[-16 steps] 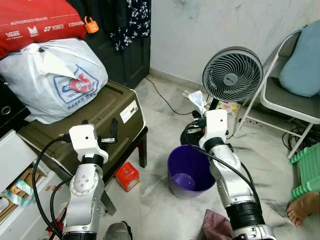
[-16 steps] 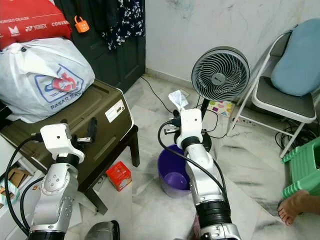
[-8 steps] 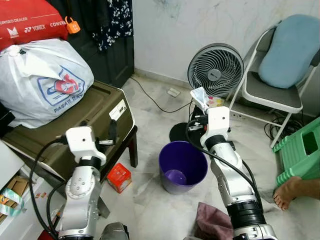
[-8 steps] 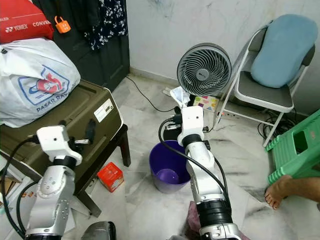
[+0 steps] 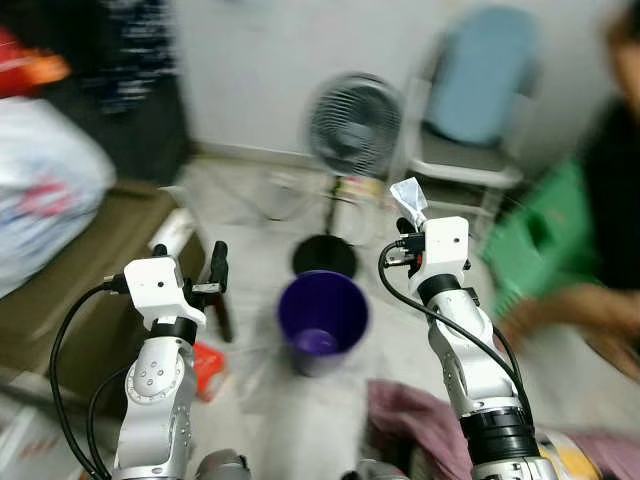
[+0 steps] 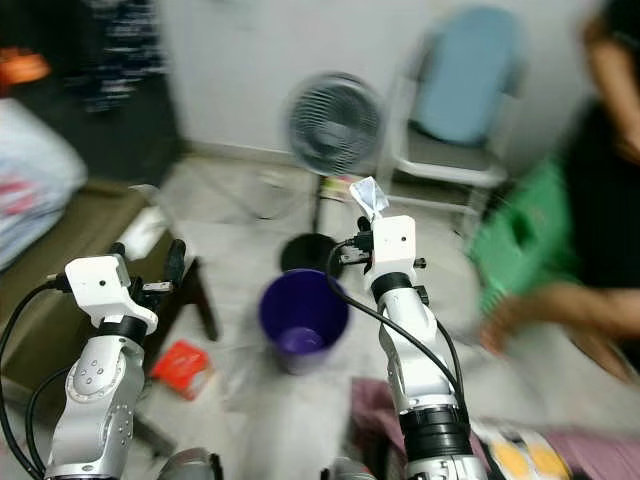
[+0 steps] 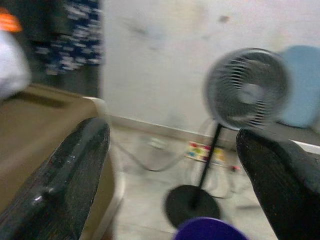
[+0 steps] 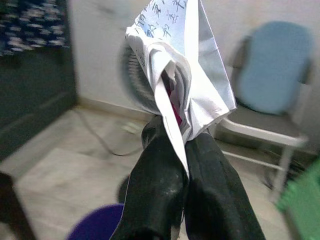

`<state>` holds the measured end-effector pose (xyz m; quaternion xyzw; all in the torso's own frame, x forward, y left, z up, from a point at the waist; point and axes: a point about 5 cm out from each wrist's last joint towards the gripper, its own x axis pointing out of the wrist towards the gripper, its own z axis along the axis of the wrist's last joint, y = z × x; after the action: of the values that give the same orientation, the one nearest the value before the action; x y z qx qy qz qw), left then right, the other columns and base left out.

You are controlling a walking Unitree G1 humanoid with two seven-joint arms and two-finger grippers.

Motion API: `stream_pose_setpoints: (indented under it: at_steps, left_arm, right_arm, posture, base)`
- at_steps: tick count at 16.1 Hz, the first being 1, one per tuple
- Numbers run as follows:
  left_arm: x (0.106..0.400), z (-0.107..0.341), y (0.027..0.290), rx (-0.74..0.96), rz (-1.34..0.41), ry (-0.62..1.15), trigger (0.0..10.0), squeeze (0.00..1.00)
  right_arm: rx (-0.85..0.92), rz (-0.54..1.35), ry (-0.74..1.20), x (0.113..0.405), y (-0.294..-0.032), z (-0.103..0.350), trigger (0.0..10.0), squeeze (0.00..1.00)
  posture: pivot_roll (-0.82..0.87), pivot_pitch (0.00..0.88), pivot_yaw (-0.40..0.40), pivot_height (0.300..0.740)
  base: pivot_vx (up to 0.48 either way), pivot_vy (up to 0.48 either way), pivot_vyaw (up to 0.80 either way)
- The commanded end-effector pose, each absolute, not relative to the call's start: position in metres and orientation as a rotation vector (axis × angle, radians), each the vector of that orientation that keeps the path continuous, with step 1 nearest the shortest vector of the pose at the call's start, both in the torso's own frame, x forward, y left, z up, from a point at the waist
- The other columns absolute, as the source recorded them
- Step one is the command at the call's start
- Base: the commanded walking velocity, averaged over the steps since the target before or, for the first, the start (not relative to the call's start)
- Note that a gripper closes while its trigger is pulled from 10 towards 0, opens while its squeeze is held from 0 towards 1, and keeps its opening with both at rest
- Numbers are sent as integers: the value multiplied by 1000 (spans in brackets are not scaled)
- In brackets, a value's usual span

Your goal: Clean up the room

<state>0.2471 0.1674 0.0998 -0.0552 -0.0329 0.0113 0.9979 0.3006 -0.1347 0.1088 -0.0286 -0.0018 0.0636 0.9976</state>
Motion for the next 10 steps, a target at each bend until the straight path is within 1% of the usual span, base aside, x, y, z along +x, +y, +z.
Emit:
stream_pose_setpoints:
  at_steps: [1,6,8,10]
  left_arm:
    - [247,101,164,-126,-7,-67,10000,0]
    - [247,102,163,-127,-11,-74,10000,0]
    - [247,103,162,-126,-15,-76,10000,0]
    - [247,103,162,-126,-17,-76,10000,0]
  right_arm:
    - [-51,106,-16,301,-139,114,10000,0]
    - [-57,125,-14,302,-137,113,10000,0]
    - [-74,141,-21,302,-135,114,10000,0]
    - [-80,147,-25,301,-134,115,10000,0]
  posture:
    - [-24,0,-57,740]
    - [-22,0,-59,740]
    - [-23,0,-57,740]
    - [-24,0,-57,740]
  base:
    - [0,0,0]
    - [0,0,0]
    - [266,0,0]
    - [296,0,644]
